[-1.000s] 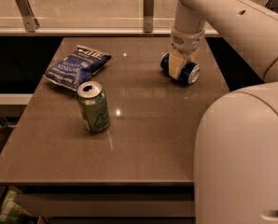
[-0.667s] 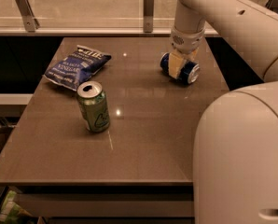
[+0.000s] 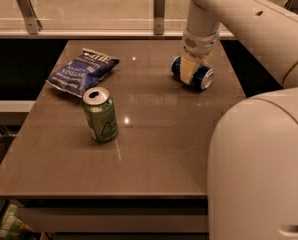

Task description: Place pepsi can upright

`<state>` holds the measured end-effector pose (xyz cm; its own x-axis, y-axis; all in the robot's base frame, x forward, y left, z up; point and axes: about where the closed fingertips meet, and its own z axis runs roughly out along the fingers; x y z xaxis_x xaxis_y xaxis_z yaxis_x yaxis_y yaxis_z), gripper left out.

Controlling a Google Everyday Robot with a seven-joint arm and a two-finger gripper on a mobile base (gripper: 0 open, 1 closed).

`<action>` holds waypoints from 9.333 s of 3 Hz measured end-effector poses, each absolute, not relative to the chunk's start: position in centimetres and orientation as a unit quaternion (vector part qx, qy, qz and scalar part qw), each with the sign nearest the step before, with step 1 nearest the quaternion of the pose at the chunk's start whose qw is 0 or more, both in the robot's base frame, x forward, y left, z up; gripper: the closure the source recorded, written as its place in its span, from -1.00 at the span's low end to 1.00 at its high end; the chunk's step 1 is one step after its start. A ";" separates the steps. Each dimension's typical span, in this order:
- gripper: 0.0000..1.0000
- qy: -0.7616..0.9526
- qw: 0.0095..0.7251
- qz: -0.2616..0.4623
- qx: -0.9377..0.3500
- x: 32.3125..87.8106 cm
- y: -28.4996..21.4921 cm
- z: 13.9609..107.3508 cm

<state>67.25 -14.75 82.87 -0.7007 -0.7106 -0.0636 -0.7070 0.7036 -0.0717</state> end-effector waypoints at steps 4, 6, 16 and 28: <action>1.00 0.922 0.046 -0.021 -0.385 70.1 -13.8 82.5; 1.00 0.922 0.090 -0.042 -0.373 66.6 -14.0 87.0; 1.00 0.832 0.411 0.165 -0.335 67.9 -16.2 92.7; 0.66 0.682 0.543 0.333 -0.358 68.9 -15.9 85.3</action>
Offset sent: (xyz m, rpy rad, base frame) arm 0.8785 0.2357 -0.2276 0.0674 -0.1265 0.0083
